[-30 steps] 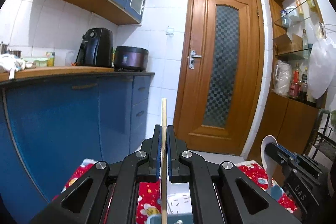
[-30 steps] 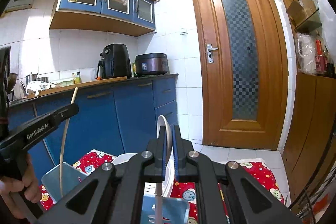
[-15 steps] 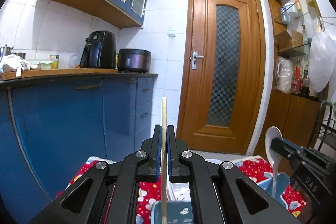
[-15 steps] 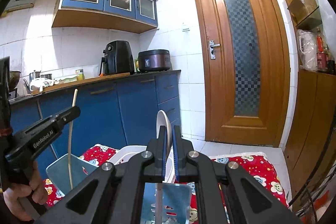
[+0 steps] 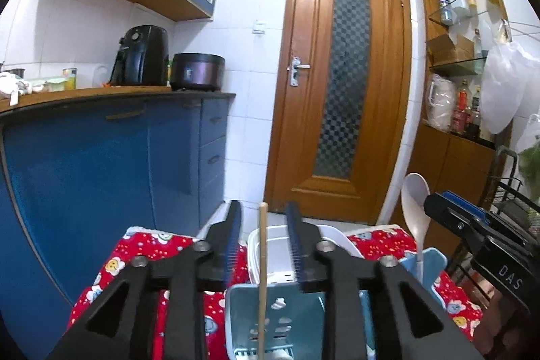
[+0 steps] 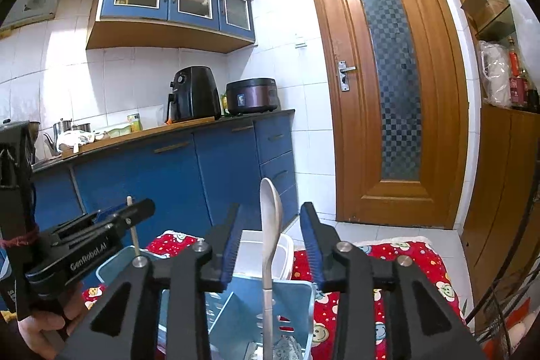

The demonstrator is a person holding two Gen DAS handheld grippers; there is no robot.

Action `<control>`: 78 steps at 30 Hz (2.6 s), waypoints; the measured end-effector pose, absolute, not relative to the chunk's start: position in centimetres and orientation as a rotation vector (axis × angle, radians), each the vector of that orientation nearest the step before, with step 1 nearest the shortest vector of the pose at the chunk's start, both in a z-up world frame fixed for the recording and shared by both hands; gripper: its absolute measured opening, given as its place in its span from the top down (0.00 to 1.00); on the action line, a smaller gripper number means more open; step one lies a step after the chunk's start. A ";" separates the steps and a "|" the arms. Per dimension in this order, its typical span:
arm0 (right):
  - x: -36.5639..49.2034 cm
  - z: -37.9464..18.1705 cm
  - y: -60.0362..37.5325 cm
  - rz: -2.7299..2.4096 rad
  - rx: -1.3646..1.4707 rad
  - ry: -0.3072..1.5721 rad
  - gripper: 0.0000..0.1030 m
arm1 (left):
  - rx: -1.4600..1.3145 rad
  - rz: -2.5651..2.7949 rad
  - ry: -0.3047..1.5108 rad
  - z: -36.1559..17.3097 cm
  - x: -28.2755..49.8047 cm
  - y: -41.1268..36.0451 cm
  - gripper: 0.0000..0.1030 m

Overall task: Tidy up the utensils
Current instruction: 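Lower the chopstick into the holder with the left tool while the right tool drops the spoon in, then move both tools back to the utensils and grasp another chopstick with the left tool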

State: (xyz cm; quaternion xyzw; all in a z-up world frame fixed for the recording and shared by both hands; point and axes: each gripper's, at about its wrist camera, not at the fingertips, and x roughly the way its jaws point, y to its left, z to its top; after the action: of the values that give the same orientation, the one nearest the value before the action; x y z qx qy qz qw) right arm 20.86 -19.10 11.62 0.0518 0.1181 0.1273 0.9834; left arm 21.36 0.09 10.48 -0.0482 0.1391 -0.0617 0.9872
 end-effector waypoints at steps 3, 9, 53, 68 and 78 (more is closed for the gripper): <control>20.3 12.0 -19.2 0.253 0.107 0.227 0.57 | -0.086 -0.136 0.274 10.8 20.8 -0.1 0.59; 18.9 12.8 -19.7 0.252 0.121 0.226 0.57 | -0.079 -0.158 0.287 12.1 19.4 0.1 0.57; 8.8 5.3 -18.8 0.339 0.123 0.750 0.66 | -0.062 -0.145 0.778 4.4 9.0 2.2 0.57; 11.2 1.3 -18.8 0.413 0.254 0.981 0.75 | -0.013 -0.208 0.922 0.2 9.7 0.1 0.57; 13.0 0.1 -18.1 0.468 0.325 1.064 0.75 | -0.026 -0.238 0.992 -1.5 10.5 0.1 0.81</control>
State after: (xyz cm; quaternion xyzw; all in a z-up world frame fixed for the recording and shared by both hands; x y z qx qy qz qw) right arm 13.03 -18.11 0.06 0.1529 0.5001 0.2198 0.8235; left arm 10.49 0.06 -1.55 -0.0124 0.4747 -0.1138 0.8727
